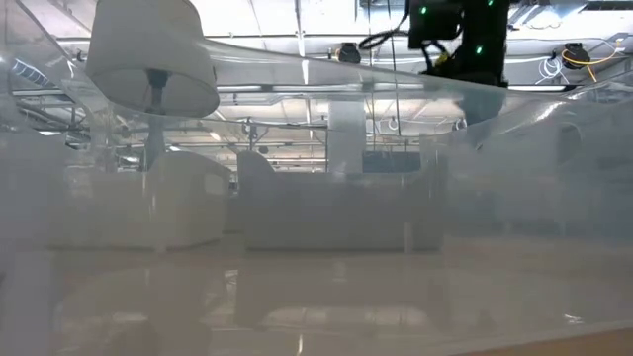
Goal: Stack baskets by color
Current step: Stack the top transparent bin on the middle transparent bin
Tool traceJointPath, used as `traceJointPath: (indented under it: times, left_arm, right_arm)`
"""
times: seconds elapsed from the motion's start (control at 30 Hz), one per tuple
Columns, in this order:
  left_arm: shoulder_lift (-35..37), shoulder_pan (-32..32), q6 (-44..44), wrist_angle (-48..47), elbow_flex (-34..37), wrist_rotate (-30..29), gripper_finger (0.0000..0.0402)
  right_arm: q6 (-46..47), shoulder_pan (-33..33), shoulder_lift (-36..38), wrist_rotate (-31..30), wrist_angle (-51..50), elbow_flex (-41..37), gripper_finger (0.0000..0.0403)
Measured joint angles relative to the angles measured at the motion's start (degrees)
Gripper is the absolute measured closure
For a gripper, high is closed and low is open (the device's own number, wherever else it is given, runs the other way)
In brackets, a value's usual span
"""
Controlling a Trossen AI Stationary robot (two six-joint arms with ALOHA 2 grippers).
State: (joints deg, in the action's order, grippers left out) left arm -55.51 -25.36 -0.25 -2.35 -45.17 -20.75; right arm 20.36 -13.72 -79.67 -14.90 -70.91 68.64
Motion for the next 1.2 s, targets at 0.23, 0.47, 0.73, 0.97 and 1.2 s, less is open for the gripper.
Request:
traceJointPath:
  times: [0.23,0.47,0.73,0.97,1.2]
  left_arm:
    - [0.0,0.0,0.1,0.0,0.0,-0.2,0.0392]
    - [0.0,0.0,-0.1,0.0,0.0,-0.2,0.0392]
    - [0.0,0.0,0.0,0.0,0.0,-0.3,0.0392]
    - [0.0,0.0,0.0,0.0,0.0,-0.3,0.0392]
    - [0.0,0.0,0.0,0.0,0.0,-0.3,0.0392]
  right_arm:
    - [0.8,5.1,0.5,-0.1,-11.6,10.4,0.0402]
    - [0.2,11.5,0.4,-0.1,-17.4,17.3,0.0402]
    - [3.2,19.2,0.3,0.1,-19.1,20.3,0.0403]
    - [3.2,26.0,0.3,3.0,-19.1,21.5,0.0403]
    - [2.7,32.6,0.3,3.2,-19.1,24.8,0.0403]
